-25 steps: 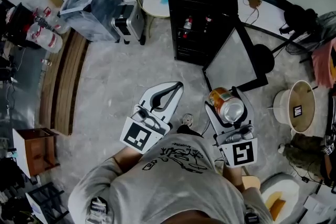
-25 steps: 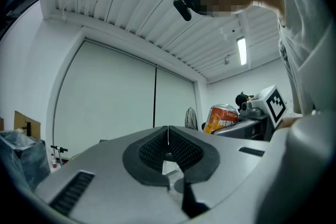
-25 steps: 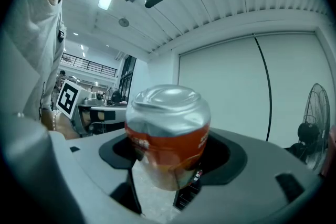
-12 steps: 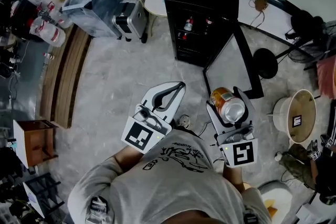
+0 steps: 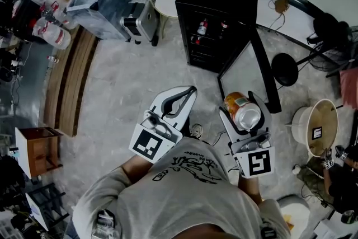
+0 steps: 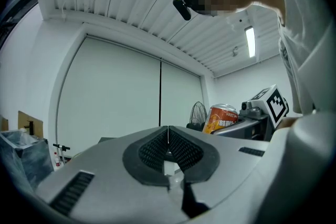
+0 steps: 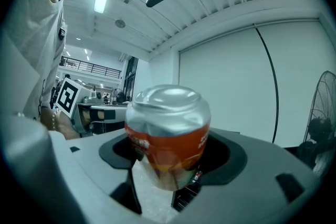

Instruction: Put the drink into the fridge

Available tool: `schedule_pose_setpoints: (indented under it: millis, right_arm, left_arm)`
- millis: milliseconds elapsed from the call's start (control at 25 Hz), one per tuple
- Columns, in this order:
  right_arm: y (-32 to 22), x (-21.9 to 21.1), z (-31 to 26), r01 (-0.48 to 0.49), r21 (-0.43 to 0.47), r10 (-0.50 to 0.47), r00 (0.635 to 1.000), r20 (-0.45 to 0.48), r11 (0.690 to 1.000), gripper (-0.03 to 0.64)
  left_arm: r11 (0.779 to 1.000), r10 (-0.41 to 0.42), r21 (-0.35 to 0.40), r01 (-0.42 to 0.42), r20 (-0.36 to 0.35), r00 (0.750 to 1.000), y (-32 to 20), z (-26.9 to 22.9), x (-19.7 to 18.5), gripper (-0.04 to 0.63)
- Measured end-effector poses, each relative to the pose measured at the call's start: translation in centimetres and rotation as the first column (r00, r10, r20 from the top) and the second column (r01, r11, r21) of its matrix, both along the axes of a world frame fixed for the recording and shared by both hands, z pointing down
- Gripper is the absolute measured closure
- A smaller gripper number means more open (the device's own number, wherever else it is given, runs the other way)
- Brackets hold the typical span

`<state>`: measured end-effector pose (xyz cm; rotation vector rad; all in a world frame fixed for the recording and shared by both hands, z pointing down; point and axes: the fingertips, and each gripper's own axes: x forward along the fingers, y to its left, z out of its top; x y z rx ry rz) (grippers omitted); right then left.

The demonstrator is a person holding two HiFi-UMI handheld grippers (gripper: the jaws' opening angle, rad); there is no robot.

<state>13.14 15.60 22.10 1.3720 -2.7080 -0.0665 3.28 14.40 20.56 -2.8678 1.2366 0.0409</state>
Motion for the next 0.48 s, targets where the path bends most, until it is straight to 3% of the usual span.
schedule_pose_setpoints:
  millis: [480]
  right_arm:
    - [-7.6,-3.2,-0.3,0.016,-0.003,-0.017,0.999,-0.031,1.0,0.275]
  left_arm:
    - [1.0,-0.007,0.005,0.007,-0.017,1.0,-7.6,-0.2,-3.2,0.574]
